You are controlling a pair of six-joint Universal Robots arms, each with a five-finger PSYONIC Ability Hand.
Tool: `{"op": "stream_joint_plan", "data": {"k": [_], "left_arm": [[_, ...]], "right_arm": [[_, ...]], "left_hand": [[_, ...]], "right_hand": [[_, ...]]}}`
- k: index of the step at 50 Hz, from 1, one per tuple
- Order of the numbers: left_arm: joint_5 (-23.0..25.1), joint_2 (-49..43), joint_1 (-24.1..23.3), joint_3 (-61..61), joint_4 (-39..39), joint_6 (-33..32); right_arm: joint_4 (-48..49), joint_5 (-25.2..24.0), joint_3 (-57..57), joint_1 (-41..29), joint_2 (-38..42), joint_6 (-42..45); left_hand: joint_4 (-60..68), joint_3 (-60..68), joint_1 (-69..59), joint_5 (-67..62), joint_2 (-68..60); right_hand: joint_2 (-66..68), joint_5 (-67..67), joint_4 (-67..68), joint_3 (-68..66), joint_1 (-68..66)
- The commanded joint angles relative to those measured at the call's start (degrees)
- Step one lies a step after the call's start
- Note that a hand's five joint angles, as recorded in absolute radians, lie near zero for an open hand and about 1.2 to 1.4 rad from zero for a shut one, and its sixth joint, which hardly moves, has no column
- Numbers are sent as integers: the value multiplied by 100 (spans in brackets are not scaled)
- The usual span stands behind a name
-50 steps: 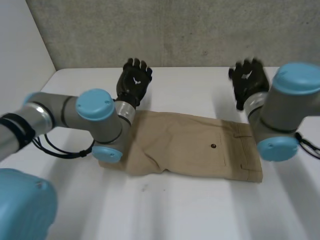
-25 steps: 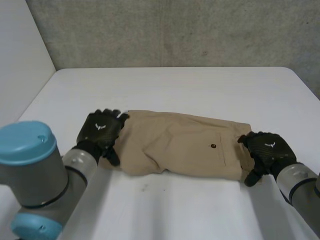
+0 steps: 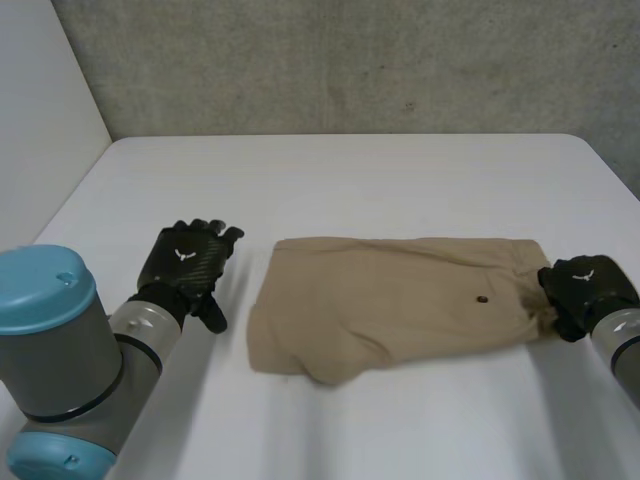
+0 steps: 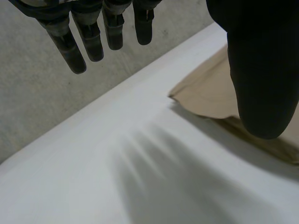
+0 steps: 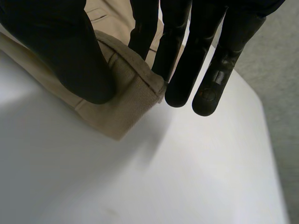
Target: Fold the shorts.
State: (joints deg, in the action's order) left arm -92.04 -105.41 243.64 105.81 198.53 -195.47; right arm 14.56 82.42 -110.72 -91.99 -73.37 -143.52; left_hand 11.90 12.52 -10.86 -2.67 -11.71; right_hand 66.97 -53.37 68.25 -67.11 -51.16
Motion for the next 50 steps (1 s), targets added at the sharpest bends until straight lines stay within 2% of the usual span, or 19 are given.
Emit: {"op": "stream_joint_plan", "data": {"k": [1,3,8,14,16,19,20,21,24,25,28,33,37,38,44,48,50], "left_arm": [[20,460,79,-25,-25,9],[20,521,79,-60,-7,18],[20,636,140,-201,19,26],[2,653,149,-447,28,35],[-7,653,158,-543,28,44],[-7,636,158,-649,28,44],[-7,636,158,-667,28,53],[-7,627,158,-684,28,62],[-7,566,158,-772,28,141],[-7,548,158,-807,19,158],[-16,399,149,-1001,-7,246],[-7,100,-35,-1422,-69,413],[11,-268,-404,-1826,-253,598],[2,-461,-579,-1993,-393,667],[-51,-1235,-932,-2433,-1175,835],[-384,-1789,-967,-2653,-1659,932],[-726,-2009,-1002,-2741,-1861,949]], "right_arm": [[-569,46,867,-607,-292,1458],[-604,55,1304,-1291,-310,1441],[-613,2,1965,-2366,-187,1458],[-630,-383,2599,-4122,673,1432],[-630,-524,2617,-4388,876,1423],[-657,-780,2599,-4459,1175,1274],[-657,-841,2599,-4459,1219,1195],[-674,-929,2590,-4451,1245,977],[-648,-973,2652,-4433,1176,458],[-622,-939,2704,-4355,1088,21],[-613,-921,2792,-4047,825,-702],[-622,-728,2942,-3301,166,-2554],[-840,-631,3135,-2923,261,-3374],[-928,-631,3161,-2895,314,-3411],[-1964,-648,3679,-2833,1173,-3175],[-2361,-622,3987,-2825,1737,-3042],[-2484,-604,4084,-2825,1939,-2989]], "left_hand": [[-168,-230,64,246,149],[-168,-231,64,246,150],[-190,-252,86,267,171],[-190,-252,86,267,171],[-190,-252,86,267,171],[-190,-252,86,267,171],[-190,-252,86,267,171],[-190,-252,86,267,171],[-190,-252,86,267,171],[-190,-252,86,267,171],[-190,-252,86,267,171],[-151,-214,48,229,133],[-84,-147,-20,162,66],[-84,-146,-20,162,65],[-34,-96,-70,111,15],[-17,-79,-87,94,-2],[-34,-96,-70,111,15]], "right_hand": [[1303,-1663,1175,-1289,-2884],[1303,-1663,1175,-1289,-2884],[1303,-1663,1175,-1289,-2884],[1303,-1663,1175,-1289,-2884],[1303,-1663,1175,-1289,-2884],[993,-1352,864,-978,-2574],[-143,-217,-271,157,-1438],[-2735,2376,-2864,2750,1154],[-5161,4801,-5289,5175,3579],[-5697,5337,-5825,5711,4116],[-5697,5337,-5825,5711,4116],[-5697,5337,-5825,5711,4116],[-5697,5337,-5825,5711,4116],[-5697,5337,-5825,5711,4116],[-5697,5337,-5825,5711,4116],[-5697,5337,-5825,5711,4116],[-5697,5337,-5825,5711,4116]]}}
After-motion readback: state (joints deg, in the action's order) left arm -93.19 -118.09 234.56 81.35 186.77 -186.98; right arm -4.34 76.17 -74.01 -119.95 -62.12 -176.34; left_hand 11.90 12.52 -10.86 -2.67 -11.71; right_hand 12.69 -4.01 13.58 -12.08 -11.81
